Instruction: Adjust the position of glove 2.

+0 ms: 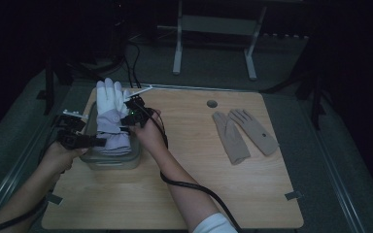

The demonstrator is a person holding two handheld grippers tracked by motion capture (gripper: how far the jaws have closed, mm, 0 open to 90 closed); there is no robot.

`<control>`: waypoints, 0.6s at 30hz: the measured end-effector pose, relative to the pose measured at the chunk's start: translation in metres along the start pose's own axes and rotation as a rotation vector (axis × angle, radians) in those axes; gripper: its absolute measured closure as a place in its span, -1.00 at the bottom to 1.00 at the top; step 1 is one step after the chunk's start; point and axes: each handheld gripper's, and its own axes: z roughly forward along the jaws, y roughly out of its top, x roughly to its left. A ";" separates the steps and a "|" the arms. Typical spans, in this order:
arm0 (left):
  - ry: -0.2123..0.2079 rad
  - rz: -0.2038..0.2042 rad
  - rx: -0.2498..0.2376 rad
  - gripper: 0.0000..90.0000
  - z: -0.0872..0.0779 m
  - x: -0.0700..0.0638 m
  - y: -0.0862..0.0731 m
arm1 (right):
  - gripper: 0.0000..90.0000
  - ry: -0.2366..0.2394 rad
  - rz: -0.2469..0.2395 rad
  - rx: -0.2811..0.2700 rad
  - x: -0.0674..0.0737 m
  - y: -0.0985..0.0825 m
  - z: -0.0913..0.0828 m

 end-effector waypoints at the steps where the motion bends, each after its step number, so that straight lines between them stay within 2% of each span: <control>1: -0.004 -0.007 0.007 0.60 0.003 0.001 -0.002 | 0.68 -0.004 0.001 0.011 -0.001 -0.002 0.004; 3: -0.001 -0.013 0.022 0.60 0.008 0.004 -0.006 | 0.68 -0.010 0.010 0.035 -0.001 -0.005 0.012; 10: 0.005 -0.020 0.062 0.59 0.023 0.008 -0.016 | 0.68 -0.053 -0.011 0.091 0.002 -0.015 0.029; 16: 0.006 0.006 0.097 0.56 0.027 0.006 -0.017 | 0.67 -0.063 -0.002 0.136 0.000 -0.024 0.039; 18: -0.004 -0.015 0.109 0.54 0.028 0.007 -0.016 | 0.67 -0.075 -0.002 0.150 0.002 -0.023 0.039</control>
